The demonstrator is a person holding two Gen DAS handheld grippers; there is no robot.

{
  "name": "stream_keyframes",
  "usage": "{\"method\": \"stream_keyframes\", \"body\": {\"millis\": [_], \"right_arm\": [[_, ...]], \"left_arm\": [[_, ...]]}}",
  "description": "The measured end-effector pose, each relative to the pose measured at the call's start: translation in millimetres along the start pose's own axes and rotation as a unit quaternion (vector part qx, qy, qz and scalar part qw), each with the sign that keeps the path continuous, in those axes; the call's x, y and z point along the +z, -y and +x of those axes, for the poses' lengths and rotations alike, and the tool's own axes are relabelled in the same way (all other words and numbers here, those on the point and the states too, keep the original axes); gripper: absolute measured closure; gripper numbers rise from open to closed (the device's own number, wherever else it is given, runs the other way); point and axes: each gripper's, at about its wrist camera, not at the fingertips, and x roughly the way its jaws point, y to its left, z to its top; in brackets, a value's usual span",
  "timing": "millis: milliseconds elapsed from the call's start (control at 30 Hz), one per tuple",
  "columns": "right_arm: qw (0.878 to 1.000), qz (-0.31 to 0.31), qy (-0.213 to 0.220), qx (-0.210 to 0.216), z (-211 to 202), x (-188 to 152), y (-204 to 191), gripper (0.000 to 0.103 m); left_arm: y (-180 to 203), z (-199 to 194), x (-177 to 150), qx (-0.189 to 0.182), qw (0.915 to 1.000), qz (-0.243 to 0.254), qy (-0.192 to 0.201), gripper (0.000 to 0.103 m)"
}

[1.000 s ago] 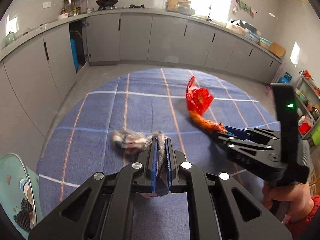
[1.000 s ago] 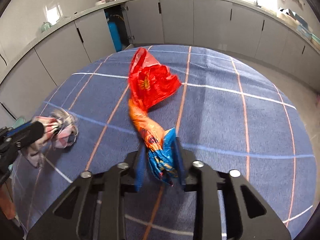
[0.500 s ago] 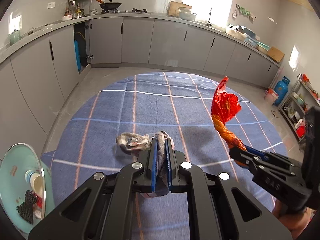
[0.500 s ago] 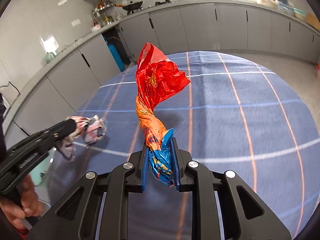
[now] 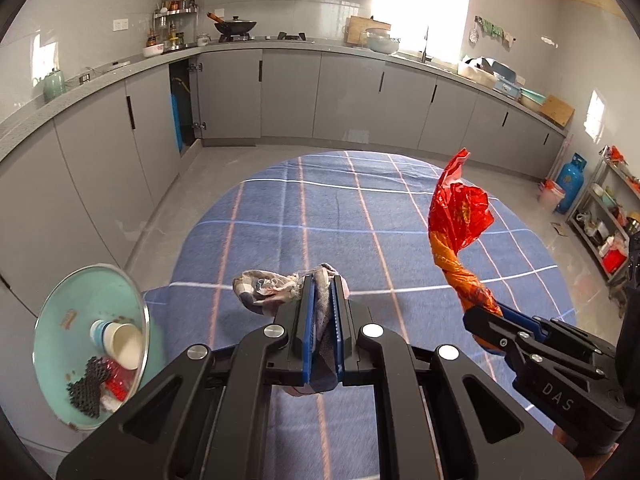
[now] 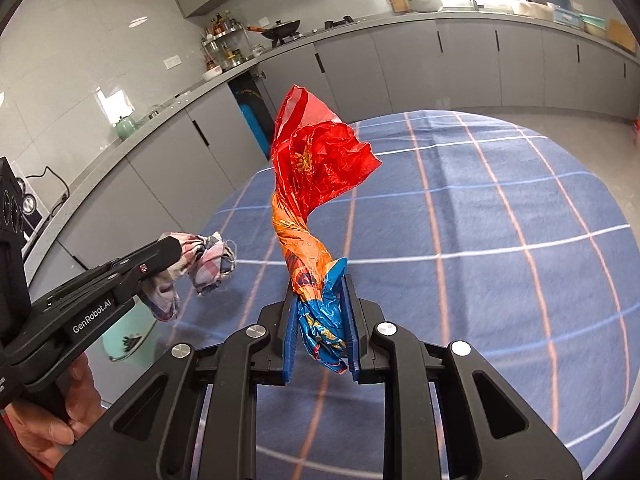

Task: Collect trash
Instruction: 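Carry the cloth and the red-orange bag with wrapper over the teal bin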

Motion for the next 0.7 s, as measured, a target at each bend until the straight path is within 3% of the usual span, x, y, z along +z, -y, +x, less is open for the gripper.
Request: {"method": "stream_keyframes", "body": {"millis": [700], "right_arm": [[0.999,-0.029,-0.005,0.044,1.0,-29.3,-84.5,0.082]], "left_arm": [[-65.2,-52.9,-30.2,0.048,0.9976,-0.043,0.026,0.094]]}}
